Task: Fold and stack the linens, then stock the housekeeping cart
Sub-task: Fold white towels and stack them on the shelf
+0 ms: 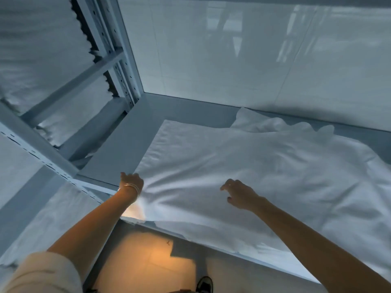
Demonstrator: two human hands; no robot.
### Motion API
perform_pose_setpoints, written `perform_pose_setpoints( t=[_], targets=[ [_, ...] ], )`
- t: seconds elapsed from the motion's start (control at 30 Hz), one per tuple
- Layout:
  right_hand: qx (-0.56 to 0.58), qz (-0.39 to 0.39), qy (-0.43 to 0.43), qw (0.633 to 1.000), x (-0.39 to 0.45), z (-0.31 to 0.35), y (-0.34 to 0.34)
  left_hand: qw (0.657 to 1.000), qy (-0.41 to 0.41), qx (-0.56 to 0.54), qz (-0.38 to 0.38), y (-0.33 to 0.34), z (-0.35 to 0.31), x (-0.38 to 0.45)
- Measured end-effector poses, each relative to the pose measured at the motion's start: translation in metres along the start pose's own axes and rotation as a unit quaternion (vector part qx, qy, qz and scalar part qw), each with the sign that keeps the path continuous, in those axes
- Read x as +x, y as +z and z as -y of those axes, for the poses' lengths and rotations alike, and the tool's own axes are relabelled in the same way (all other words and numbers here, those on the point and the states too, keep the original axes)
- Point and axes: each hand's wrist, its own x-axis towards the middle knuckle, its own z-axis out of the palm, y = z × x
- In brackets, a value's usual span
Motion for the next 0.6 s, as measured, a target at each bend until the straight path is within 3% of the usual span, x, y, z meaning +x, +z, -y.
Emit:
perform_pose_setpoints(
  t=[0.07,0.17,0.4,0.6],
  targets=[
    [-0.013,0.020,-0.020,1.000,0.011,0.011,0.005,0.993,0.048,-0.105,-0.030,0.001,-0.015,0.014],
    [-0.023,0.085,-0.008,0.996,0.020,0.011,0.013,0.962,0.139,-0.234,0.035,-0.001,-0.050,0.024],
    [-0.038,0.139,0.094,0.985,-0.012,-0.052,0.020,0.952,0.111,-0.277,0.068,0.008,-0.063,0.049],
    [-0.001,0.157,0.153,0.976,-0.071,-0.106,0.018,0.972,0.093,-0.204,0.070,-0.032,-0.081,0.056]
  ],
)
